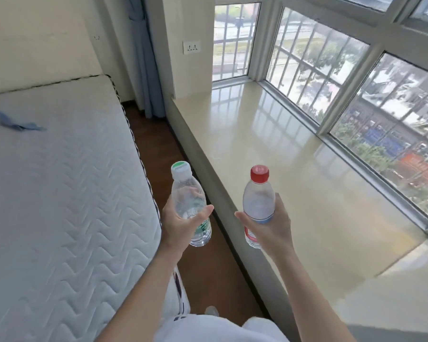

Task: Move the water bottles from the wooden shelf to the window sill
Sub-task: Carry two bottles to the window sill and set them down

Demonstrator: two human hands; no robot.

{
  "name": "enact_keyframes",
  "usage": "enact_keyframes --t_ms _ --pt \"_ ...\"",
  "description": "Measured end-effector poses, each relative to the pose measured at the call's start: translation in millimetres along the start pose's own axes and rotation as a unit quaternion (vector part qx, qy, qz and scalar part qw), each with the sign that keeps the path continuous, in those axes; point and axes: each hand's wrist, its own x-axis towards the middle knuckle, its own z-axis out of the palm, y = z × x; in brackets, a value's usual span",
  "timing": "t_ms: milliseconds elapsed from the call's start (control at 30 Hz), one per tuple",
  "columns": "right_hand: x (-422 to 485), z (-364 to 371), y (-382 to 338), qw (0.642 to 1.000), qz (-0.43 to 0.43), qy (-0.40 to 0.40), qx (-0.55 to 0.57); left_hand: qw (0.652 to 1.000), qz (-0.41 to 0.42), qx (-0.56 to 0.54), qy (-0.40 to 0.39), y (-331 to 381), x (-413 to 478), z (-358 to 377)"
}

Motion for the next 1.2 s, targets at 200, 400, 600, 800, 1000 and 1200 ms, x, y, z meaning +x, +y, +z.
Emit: enact_keyframes --t_ms 200,400,600,800,1000,1200 --pt "68.7 53.5 -12.7 0.999 -0.008 -0.048 0.003 0.998 -0.030 0.012 0.051 -8.6 65.0 -13.7" --pt "144.9 106.0 -23.0 0.993 -0.024 -0.118 -0.011 0.992 -0.068 0.006 0.109 -22.3 139.1 -34.1" --pt "247.4 167.0 -34.3 0.986 -0.049 -0.159 -0.019 0.985 -0.079 0.003 0.156 -29.1 238.0 -40.4" --pt "368.1 225.6 -56.5 0.979 -0.064 -0.195 -0.001 0.979 -0.090 0.038 0.180 -27.7 366.0 -36.4" --pt "470.4 266.6 -71.9 0.979 -0.062 -0.192 0.000 0.982 -0.089 0.042 0.163 -23.8 472.9 -30.5" --pt "540.3 310.5 -77.6 0.979 -0.061 -0.194 -0.004 0.981 -0.093 0.035 0.167 -32.7 552.7 -32.3"
